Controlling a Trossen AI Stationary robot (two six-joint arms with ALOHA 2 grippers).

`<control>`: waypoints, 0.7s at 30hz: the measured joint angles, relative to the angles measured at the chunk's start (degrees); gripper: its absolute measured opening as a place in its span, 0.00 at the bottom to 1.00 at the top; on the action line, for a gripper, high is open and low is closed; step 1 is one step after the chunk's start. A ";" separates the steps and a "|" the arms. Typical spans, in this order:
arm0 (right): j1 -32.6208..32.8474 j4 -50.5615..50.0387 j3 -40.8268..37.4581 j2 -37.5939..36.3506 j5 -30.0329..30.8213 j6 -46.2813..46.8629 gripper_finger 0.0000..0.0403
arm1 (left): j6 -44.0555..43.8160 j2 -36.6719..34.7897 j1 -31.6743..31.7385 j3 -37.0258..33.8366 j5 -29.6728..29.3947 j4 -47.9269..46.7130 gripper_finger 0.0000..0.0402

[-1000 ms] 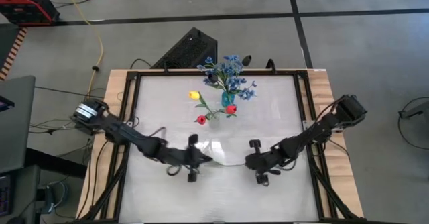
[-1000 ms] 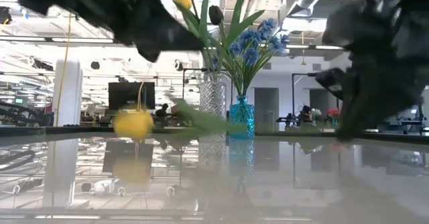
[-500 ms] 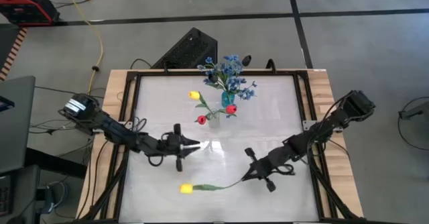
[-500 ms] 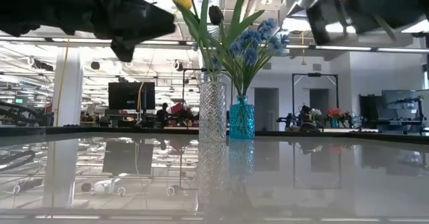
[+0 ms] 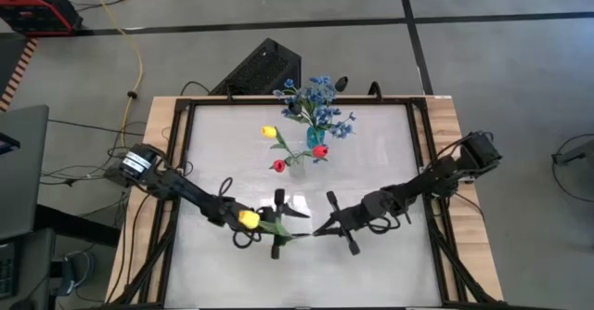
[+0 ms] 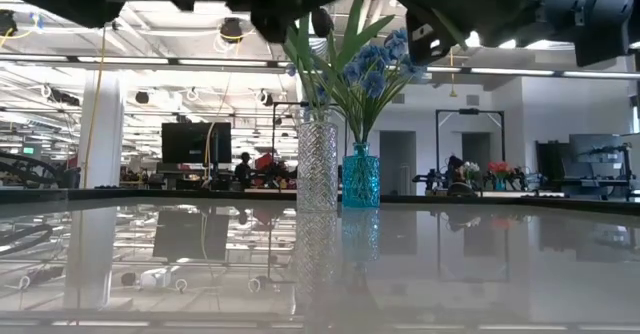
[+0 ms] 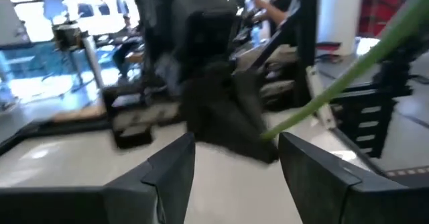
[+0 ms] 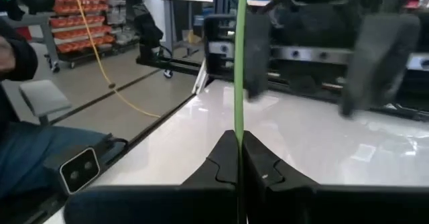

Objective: Sort flowers into vase by color
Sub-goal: Put the yellow flower into the transparent vase

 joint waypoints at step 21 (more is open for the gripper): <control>-2.01 3.05 -0.37 0.42 2.17 0.59 0.06 | 4.51 -4.17 -0.34 -1.63 7.39 1.70 0.51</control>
